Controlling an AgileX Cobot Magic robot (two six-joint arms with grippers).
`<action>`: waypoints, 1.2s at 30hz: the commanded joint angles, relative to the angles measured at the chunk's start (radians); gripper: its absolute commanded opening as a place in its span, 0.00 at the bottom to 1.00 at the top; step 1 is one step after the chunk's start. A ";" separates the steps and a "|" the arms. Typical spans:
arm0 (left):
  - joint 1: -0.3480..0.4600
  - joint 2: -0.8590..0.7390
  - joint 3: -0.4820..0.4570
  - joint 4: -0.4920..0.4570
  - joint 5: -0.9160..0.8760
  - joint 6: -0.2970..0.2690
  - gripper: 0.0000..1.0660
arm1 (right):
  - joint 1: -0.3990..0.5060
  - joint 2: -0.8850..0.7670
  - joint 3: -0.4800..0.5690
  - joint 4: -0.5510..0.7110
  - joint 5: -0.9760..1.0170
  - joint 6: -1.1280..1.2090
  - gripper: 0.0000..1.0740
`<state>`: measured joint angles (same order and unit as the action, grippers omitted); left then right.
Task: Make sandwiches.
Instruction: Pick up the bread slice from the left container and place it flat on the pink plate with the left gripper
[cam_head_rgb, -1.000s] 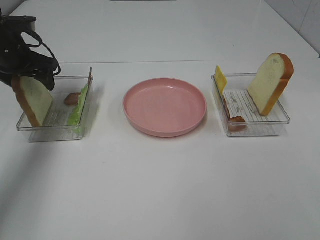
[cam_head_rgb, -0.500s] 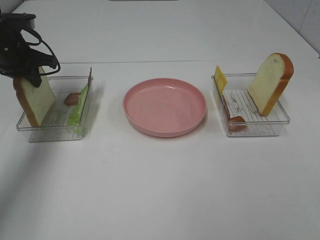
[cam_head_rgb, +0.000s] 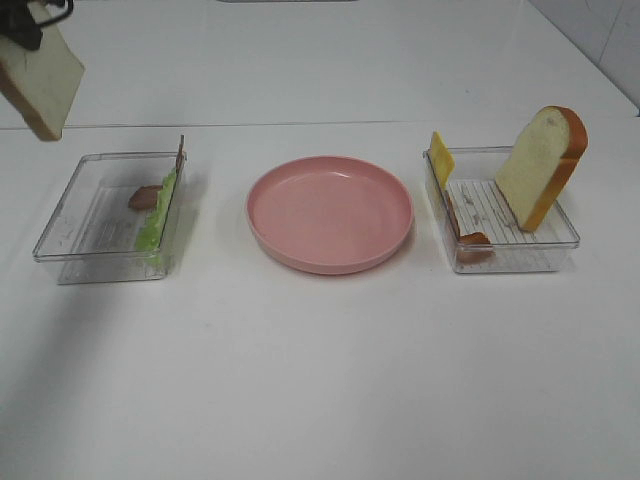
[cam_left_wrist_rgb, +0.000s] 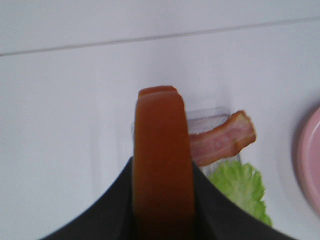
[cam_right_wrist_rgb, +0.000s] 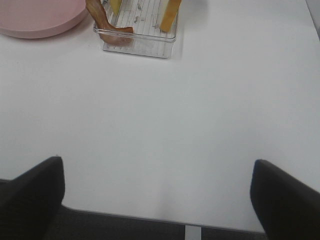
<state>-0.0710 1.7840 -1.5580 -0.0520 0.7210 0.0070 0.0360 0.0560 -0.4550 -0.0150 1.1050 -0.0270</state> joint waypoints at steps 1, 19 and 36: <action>-0.004 -0.043 -0.032 -0.147 -0.050 0.000 0.00 | 0.000 -0.003 0.001 0.002 -0.004 -0.003 0.92; -0.225 0.125 -0.038 -0.595 -0.160 0.116 0.00 | 0.000 -0.003 0.001 0.003 -0.004 -0.002 0.92; -0.391 0.454 -0.174 -0.765 -0.255 0.115 0.00 | 0.000 -0.003 0.001 0.003 -0.004 -0.001 0.92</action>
<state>-0.4520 2.2200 -1.7090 -0.7890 0.4750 0.1190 0.0360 0.0560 -0.4550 -0.0150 1.1050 -0.0270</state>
